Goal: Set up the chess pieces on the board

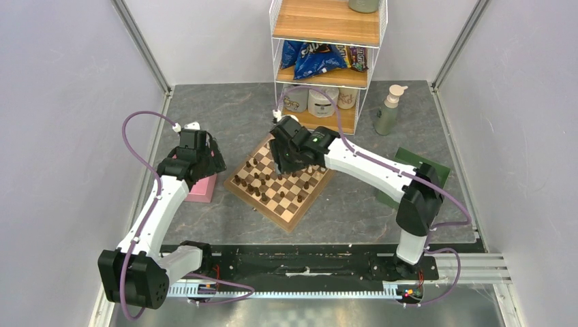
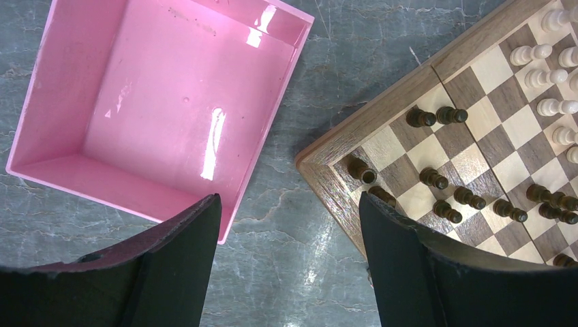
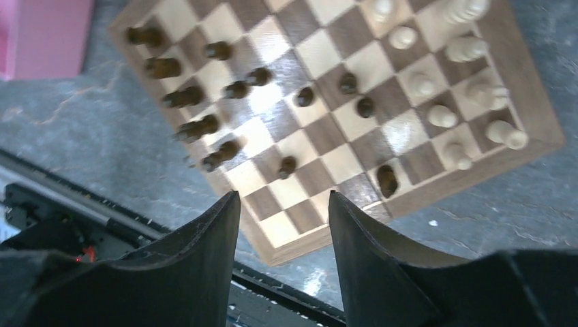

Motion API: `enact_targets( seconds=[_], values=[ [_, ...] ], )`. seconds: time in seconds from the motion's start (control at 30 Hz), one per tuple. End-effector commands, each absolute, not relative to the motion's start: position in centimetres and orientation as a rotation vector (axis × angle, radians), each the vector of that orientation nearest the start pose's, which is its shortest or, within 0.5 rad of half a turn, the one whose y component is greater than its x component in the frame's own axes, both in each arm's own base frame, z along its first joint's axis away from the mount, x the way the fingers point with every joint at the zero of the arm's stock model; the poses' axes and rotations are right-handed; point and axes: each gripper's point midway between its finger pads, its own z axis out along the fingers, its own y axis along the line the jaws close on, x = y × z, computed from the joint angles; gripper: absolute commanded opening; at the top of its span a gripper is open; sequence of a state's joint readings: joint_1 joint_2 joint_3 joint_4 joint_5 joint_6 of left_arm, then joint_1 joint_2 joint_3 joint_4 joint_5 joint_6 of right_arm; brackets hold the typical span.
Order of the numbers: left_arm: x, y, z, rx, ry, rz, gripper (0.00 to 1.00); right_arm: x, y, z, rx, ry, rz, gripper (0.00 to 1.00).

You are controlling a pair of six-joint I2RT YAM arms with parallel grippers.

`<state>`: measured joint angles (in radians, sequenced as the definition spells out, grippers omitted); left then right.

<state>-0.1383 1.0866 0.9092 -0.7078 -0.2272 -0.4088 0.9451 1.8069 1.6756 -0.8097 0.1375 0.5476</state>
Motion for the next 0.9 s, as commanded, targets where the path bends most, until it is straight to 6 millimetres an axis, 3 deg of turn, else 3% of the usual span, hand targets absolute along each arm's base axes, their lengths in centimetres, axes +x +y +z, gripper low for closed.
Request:
enact_targets(
  seconds=[0.0, 0.23, 0.67, 0.87],
  values=[
    [28.2, -1.1, 15.0, -0.427, 2.355, 0.04, 0.81, 28.3, 33.8, 15.1, -0.297, 2.586, 0.394, 0.58],
    [28.2, -1.1, 15.0, -0.427, 2.355, 0.043, 0.81, 29.4, 32.8, 13.9, -0.257, 2.61, 0.4, 0.59],
    [28.2, -1.1, 15.0, -0.426, 2.359, 0.043, 0.81, 32.5, 35.3, 11.8, -0.34, 2.605, 0.351, 0.52],
    [28.2, -1.1, 14.8, -0.424, 2.364, 0.044, 0.81, 33.5, 35.5, 10.9, -0.385, 2.599, 0.294, 0.42]
  ],
)
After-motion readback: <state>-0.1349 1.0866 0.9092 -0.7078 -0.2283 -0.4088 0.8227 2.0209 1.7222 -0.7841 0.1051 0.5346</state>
